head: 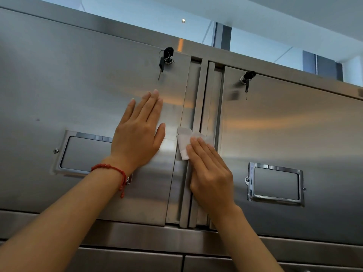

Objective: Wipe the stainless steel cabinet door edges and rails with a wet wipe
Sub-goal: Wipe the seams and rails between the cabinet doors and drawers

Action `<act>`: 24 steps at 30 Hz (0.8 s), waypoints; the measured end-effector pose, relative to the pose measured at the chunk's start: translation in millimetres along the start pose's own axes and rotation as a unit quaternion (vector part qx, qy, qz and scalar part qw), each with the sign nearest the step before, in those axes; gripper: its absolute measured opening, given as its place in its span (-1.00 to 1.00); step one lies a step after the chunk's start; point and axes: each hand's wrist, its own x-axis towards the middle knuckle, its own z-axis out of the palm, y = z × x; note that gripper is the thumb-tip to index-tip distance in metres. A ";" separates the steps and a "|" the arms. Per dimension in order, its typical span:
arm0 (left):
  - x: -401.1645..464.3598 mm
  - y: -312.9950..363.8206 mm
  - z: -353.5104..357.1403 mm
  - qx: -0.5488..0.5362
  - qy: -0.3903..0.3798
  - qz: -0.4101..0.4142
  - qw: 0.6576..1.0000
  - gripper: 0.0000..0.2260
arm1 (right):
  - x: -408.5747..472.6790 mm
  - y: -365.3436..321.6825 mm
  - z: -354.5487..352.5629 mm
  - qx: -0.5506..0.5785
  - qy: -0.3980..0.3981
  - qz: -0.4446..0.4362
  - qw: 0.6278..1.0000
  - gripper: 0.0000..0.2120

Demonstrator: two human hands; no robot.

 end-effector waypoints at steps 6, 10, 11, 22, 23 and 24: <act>0.0 -0.1 -0.7 -0.001 -0.001 -0.001 1.000 -0.46 | -15.3 -6.4 0.1 0.024 0.015 0.009 1.000 -0.60; 0.1 0.7 -1.2 0.000 0.006 0.000 1.000 -0.47 | -5.9 -7.5 3.6 0.027 0.029 0.029 0.999 -0.61; 0.1 0.8 -1.2 0.000 0.006 0.000 1.000 -0.47 | -6.6 -8.6 4.4 0.029 0.032 0.034 0.998 -0.61; 0.1 -0.1 -0.6 0.003 -0.002 -0.003 1.000 -0.46 | -12.2 -15.4 7.0 0.027 0.065 0.048 0.996 -0.71; 0.1 0.0 -0.6 0.002 -0.001 -0.002 1.000 -0.46 | -14.7 -17.3 7.5 0.028 0.063 0.053 0.996 -0.70; 0.0 0.0 -0.8 0.002 0.000 -0.002 1.000 -0.46 | -18.4 -19.5 8.0 0.030 0.059 0.057 0.996 -0.68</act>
